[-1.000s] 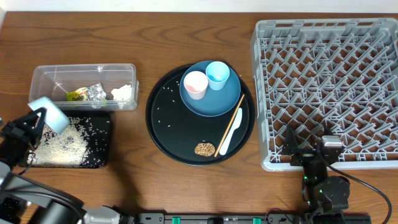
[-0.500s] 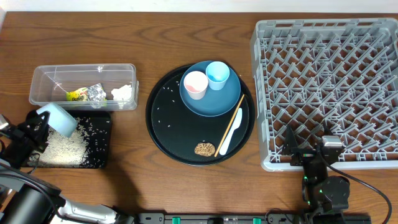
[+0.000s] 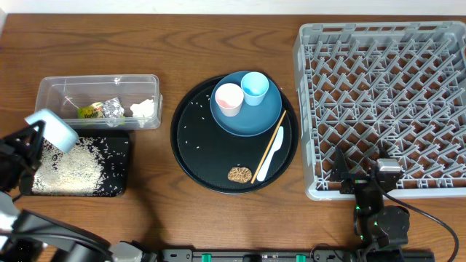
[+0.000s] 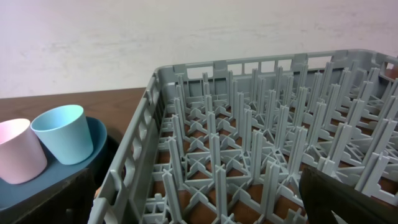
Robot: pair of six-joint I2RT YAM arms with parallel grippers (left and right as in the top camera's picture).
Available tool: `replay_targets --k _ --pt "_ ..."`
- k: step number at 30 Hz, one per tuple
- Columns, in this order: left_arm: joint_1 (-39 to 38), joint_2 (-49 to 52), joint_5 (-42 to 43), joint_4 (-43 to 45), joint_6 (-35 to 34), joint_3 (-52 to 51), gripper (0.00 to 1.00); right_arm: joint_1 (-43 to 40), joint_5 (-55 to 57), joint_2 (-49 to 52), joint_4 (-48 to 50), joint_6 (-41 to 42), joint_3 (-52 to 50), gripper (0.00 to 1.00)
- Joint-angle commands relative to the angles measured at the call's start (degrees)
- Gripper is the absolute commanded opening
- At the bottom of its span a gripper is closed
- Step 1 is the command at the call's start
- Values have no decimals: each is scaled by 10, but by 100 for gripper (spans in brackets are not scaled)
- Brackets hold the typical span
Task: Sort waste into correct bins and load items into the dishwasher rack
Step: 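Tilt the bowl with the left gripper to pour rice onto the flat tray, then carry the empty bowl back and set it on the round tray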
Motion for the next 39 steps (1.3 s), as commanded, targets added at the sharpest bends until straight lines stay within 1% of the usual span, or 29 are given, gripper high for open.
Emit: replay_targets --k 1,3,10,13,15,18,21,28,34,37,38,39 --pt "1 9 -4 2 -24 4 6 0 4 1 -1 -8 -1 99" --pt "1 16 -17 -8 -24 4 6 0 4 1 -1 -8 -1 99" --pt "-1 22 -14 -24 -24 4 6 0 4 1 -1 -8 -1 99" --pt "-19 13 -11 -22 -21 4 6 0 4 1 -1 -8 -1 99" --pt "-46 1 -32 -20 -21 5 6 0 4 1 -1 -8 -1 99" --pt "-104 -24 -83 -21 -21 5 6 0 4 1 -1 -8 -1 99" --pt "-178 -57 -138 -21 -22 5 6 0 4 1 -1 -8 -1 99" --pt "-371 -136 -270 -27 -35 9 6 0 4 1 -1 -8 -1 99" --pt "-554 -156 -431 -66 -30 9 6 0 4 1 -1 -8 -1 99" --pt "-646 -155 -542 -80 -28 9 6 0 4 1 -1 -8 -1 99" --pt "-682 -153 -597 -87 -28 9 6 0 4 1 -1 -8 -1 99" --pt "-702 -152 -633 -94 -28 9 6 0 4 1 -1 -8 -1 99"
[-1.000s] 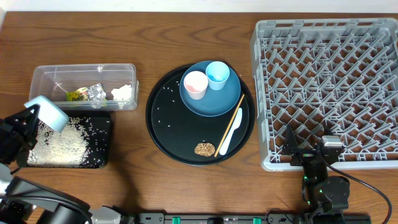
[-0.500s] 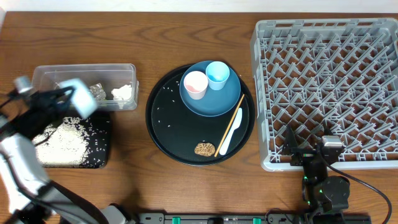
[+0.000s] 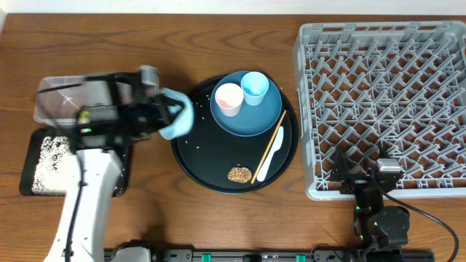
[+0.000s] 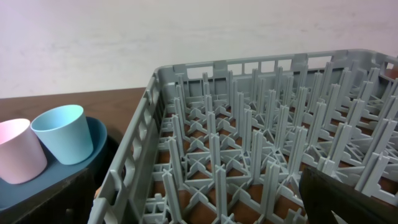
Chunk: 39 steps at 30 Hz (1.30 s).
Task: Sort waste into correct bins and load items into the dishwasher rack
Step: 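Carry the empty bowl back and set it on the round tray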
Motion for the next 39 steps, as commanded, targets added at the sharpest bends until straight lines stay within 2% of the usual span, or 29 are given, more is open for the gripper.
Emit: replay_targets --k 1,5,12,21,23,24,25,28,31,35,39 --pt "-79 2 -214 -19 5 7 6 0 4 1 -1 -8 -1 99" --pt "-150 11 -305 -49 5 7 6 0 4 1 -1 -8 -1 99" --pt "-218 67 -309 -60 5 7 6 0 4 1 -1 -8 -1 99" --pt "-237 140 -309 -52 4 7 6 0 4 1 -1 -8 -1 99" --pt "-237 140 -308 -52 4 7 17 0 4 1 -1 -8 -1 99" --pt "-237 140 -306 -52 4 7 54 0 4 1 -1 -8 -1 99" --pt "-237 140 -306 -52 2 7 65 0 4 1 -1 -8 -1 99" --pt "-237 139 -295 -51 3 7 76 0 4 1 -1 -8 -1 99" --pt "-237 131 -285 -43 3 12 82 0 4 1 -1 -8 -1 99" --pt "-226 101 -289 -50 19 52 82 0 4 1 -1 -8 -1 99" --pt "-172 60 -292 -89 17 115 76 0 4 1 -1 -8 -1 99"
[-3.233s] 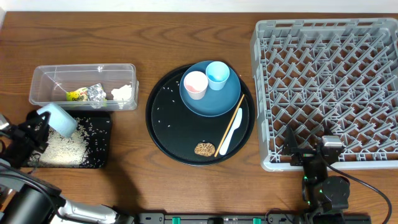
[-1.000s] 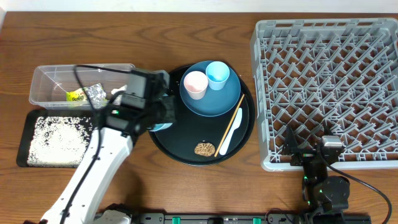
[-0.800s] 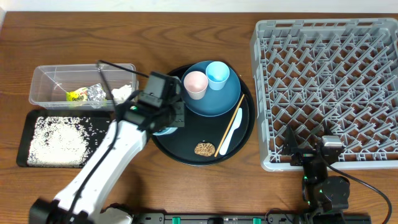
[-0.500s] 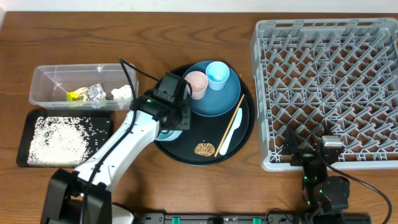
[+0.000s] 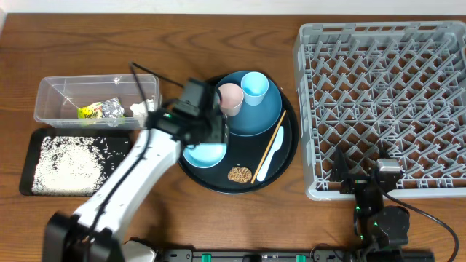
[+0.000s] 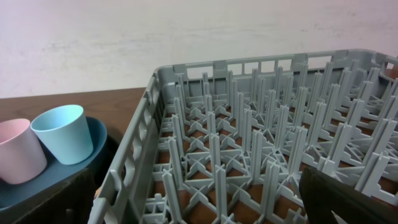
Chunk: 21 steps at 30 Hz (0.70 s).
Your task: Sort waste into correct bins and load items into the dishwasher rack
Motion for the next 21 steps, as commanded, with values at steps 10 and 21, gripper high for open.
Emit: replay_targets --k 10,21 --pt "337 -83 -10 -151 27 94 6 -1 4 1 -1 -8 -1 99" --pt "579 -3 96 -148 63 72 6 -1 4 1 -1 -8 -1 99"
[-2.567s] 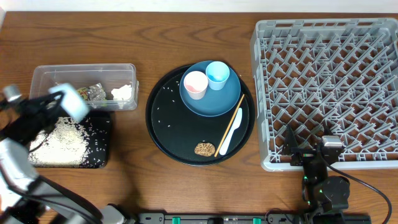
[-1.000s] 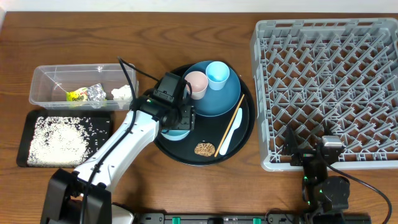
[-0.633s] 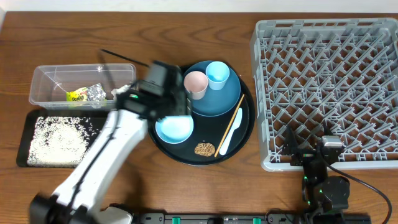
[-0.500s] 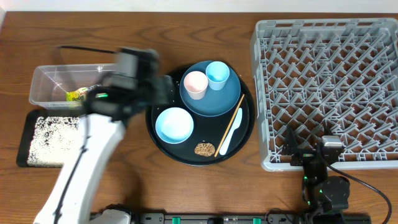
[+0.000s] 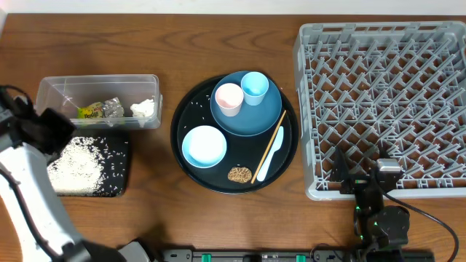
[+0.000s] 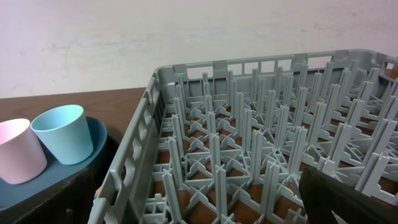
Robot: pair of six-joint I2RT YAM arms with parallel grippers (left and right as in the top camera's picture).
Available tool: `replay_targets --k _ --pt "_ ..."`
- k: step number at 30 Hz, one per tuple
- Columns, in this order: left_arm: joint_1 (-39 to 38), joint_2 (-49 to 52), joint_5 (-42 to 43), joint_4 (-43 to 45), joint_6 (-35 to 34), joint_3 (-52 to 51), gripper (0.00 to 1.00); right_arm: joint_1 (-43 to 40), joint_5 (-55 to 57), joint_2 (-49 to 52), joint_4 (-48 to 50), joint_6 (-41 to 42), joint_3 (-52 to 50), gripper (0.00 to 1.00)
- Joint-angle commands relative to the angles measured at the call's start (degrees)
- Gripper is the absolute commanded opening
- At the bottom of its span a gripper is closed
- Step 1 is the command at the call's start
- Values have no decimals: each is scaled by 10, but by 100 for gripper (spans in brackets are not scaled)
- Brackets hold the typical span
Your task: Sort waste into correct bins and load items into the dishwasher rack
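Note:
A light blue bowl (image 5: 204, 145) sits upright and empty on the round black tray (image 5: 188, 175). Behind it, a blue plate (image 5: 255, 120) carries a pink cup (image 5: 228, 98) and a light blue cup (image 5: 255, 87). A chopstick and a white spoon (image 5: 266, 161) lie to the right, and a brown food piece (image 5: 239, 175) lies near the tray's front. My left gripper (image 5: 45, 131) is at the far left by the rice tray (image 5: 120, 164); its jaws are unclear. My right gripper (image 5: 362, 177) rests open at the front edge of the grey rack (image 5: 386, 94). Its fingers (image 6: 348, 193) are spread wide with nothing between them.
A clear bin (image 5: 51, 91) at the back left holds wrappers and a white crumpled piece. The rack (image 6: 143, 149) fills the right wrist view, with both cups to its left. A few rice grains are scattered on the round tray.
My left gripper was at the bowl on the round tray. The bowl now stands there alone, and the left arm is at the far left beside the rice tray. The right arm has not moved.
My left gripper first held the bowl tilted over the rice tray at the far left. Then it had the bowl at the round tray's left edge. Then the bowl was down on that tray under the gripper. Now the bowl stands free.

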Motion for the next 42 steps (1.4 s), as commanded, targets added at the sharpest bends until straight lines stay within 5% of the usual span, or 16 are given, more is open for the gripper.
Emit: replay_targets --k 1,18,29,42 --pt "-5 45 33 0 33 -12 6 -1 4 1 -1 -8 -1 99" --pt "-3 184 -52 35 -22 -27 6 -1 4 1 -1 -8 -1 99" --pt "-2 185 -53 196 -60 -144 6 -1 4 1 -1 -8 -1 99" --pt "-10 185 -9 286 -47 -164 6 -1 4 1 -1 -8 -1 99"
